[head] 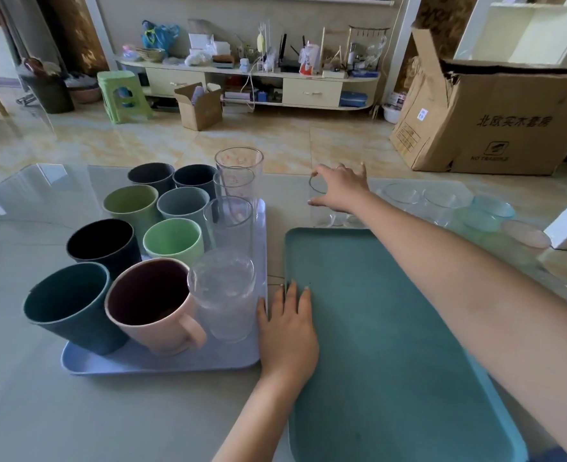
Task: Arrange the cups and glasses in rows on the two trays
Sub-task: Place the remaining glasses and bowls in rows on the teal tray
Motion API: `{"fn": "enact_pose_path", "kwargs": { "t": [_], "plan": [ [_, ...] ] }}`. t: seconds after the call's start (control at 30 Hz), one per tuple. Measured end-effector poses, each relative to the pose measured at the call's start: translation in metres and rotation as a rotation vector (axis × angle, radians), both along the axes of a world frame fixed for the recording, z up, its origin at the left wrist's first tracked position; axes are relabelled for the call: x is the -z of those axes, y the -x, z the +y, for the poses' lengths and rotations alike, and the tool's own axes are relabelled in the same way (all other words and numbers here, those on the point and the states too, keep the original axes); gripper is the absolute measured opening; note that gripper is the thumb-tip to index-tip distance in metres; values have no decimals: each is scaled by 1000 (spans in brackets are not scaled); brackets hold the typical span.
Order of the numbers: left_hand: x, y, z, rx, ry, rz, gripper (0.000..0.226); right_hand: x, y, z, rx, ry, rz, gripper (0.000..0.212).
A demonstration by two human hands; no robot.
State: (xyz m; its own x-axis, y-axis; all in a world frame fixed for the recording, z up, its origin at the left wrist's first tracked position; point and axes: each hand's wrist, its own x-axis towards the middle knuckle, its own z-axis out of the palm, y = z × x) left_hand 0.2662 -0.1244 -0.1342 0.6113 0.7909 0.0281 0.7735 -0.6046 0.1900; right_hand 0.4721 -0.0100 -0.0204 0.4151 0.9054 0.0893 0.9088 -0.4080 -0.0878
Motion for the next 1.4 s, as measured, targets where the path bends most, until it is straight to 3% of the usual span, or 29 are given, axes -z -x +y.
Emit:
{"fn": "enact_pose_path", "kwargs": {
  "t": [0.07,0.17,0.37,0.7,0.9,1.0,1.1,1.23,1.4],
  "plan": [
    [-1,0,0,-24,-30,-26,58,-7,5,-8,-73,-97,9,64],
    [-6,0,-2,-27,31,-33,63,-23,12,-28,-134,-263,216,66],
    [-8,3,-3,-24,36,-67,57,-7,33,-62,-172,-129,365,74],
    [-11,3,-5,-42,53,-92,55,21,43,-66,-195,-214,459,75],
    [-11,3,-4,-45,42,-126,54,7,23,-58,-141,-239,446,54],
    [-9,2,-3,-41,36,-131,53,2,-5,-55,67,-299,177,45],
    [-10,2,-5,-54,20,-122,56,16,-29,-60,166,-36,-1,34],
    [-13,2,-5,-67,-34,-114,51,35,-40,-63,175,-58,7,19],
    [-9,2,-3,-67,-41,-94,52,33,-41,-65,144,-153,64,25]
  ]
}}
